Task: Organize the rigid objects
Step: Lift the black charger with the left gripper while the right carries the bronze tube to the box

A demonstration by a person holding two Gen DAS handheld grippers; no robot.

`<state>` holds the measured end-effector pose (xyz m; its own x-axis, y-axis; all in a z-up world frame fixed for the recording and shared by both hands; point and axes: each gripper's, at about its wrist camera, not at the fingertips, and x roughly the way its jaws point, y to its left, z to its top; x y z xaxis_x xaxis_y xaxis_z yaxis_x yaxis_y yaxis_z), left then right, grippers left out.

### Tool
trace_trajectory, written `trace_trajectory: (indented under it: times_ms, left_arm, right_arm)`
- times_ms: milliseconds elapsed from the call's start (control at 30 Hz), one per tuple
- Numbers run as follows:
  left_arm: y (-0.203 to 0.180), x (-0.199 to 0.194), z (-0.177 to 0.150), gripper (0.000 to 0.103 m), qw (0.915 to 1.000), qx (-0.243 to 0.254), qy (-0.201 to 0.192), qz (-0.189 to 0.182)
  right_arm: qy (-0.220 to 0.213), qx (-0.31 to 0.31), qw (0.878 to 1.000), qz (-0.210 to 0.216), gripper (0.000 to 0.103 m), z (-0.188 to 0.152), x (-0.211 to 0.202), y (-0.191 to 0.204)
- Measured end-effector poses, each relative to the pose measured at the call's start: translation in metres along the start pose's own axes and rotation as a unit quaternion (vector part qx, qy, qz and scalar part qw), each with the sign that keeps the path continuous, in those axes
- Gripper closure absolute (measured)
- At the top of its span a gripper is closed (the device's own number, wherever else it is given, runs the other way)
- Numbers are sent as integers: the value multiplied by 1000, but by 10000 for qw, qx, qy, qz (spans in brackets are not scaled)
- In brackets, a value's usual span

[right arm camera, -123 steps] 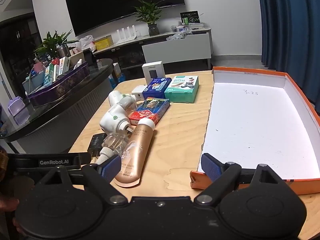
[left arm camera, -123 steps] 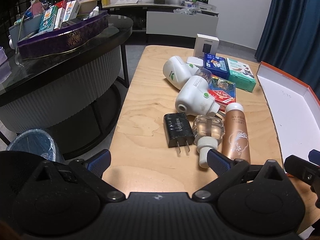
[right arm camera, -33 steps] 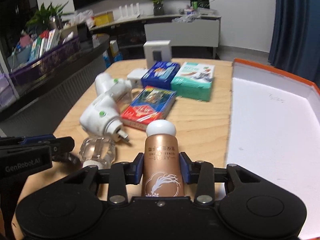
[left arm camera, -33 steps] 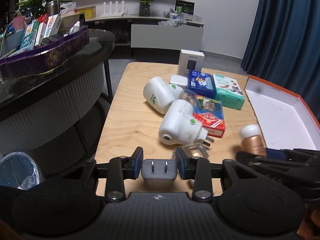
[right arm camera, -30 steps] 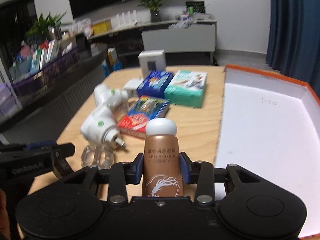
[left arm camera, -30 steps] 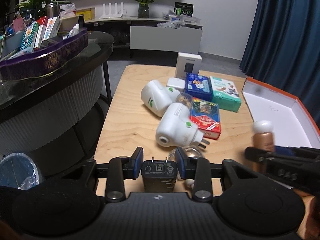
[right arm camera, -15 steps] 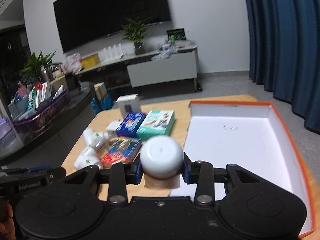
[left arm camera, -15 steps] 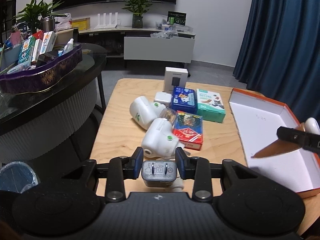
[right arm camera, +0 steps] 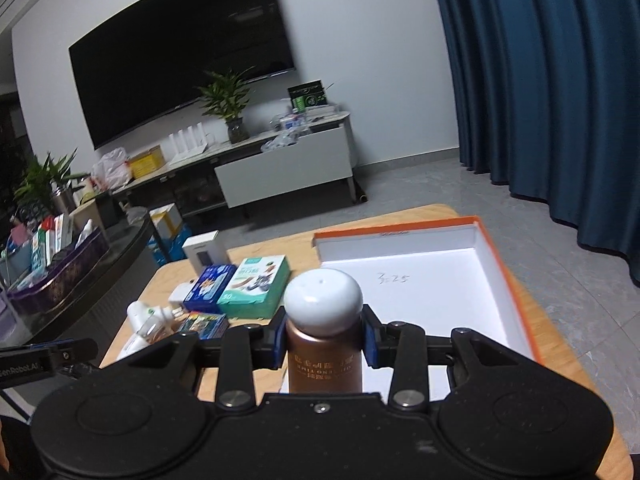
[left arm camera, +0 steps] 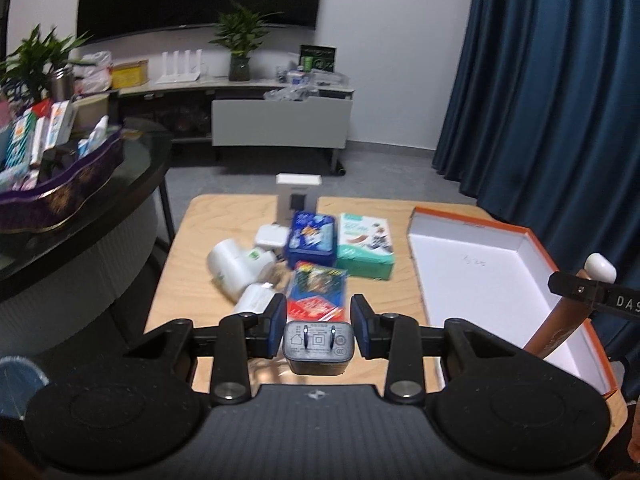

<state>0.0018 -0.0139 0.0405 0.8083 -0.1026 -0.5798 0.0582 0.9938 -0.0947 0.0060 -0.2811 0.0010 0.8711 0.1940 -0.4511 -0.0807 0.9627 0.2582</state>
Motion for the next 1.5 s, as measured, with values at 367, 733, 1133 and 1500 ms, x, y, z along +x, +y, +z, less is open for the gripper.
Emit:
trace_trajectory:
  times_ms: [367, 733, 1133, 1500]
  left_arm:
    - [-73, 31, 31, 67, 9969, 367, -37, -695]
    - [-127, 77, 52, 67, 9925, 559, 34, -1084]
    - [-150, 108, 61, 67, 9921, 661, 138, -1061]
    - [-159, 125, 61, 67, 9922, 671, 199, -1035]
  right_arm:
    - [-59, 60, 9998, -177, 59, 26, -4, -48]
    - [221, -254, 9993, -159, 59, 54, 23, -82]
    - [525, -514, 9969, -274, 59, 61, 56, -93]
    - [724, -581, 9950, -380, 59, 65, 68, -98]
